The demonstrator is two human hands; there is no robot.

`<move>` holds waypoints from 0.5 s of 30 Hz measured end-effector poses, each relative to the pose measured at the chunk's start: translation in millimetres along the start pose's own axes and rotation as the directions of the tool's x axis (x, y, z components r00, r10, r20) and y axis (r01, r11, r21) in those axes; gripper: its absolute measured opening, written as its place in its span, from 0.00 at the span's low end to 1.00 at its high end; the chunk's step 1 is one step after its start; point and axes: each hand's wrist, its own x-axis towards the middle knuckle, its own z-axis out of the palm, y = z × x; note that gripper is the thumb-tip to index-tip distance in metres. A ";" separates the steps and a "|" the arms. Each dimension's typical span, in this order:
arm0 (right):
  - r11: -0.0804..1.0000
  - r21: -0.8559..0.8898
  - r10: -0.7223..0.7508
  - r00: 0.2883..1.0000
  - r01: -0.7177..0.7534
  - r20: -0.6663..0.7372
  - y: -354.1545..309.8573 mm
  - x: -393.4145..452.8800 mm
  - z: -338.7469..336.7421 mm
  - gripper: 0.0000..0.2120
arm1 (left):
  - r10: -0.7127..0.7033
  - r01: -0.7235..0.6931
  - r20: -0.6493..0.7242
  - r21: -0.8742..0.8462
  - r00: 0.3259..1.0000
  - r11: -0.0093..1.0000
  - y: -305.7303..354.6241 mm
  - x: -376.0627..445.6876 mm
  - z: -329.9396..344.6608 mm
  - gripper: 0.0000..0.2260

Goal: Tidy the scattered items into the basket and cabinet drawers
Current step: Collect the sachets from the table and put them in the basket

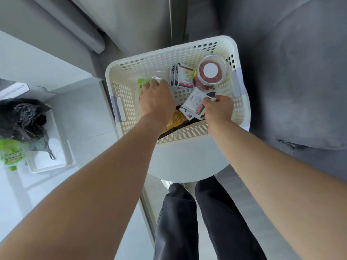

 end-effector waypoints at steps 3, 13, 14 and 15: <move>1.000 0.021 -0.024 0.993 0.022 0.119 -2.0 1.7 19.7 0.08 | -0.120 0.072 -0.091 -0.412 0.989 0.908 5.0 1.8 -2.4 0.15; 0.846 -0.529 -0.103 0.994 0.070 -0.033 5.3 21.0 35.0 0.19 | 0.252 -0.214 0.271 -0.161 0.929 0.963 2.7 11.7 26.9 0.28; 0.888 -0.459 -0.046 0.999 0.035 -0.013 4.9 23.5 35.3 0.18 | 0.254 -0.234 0.208 -0.114 0.945 0.965 2.1 12.3 28.2 0.28; 0.936 -0.350 0.031 0.999 -0.032 -0.008 4.0 26.0 37.6 0.17 | 0.248 -0.242 0.145 -0.057 0.958 0.969 2.0 13.0 28.2 0.26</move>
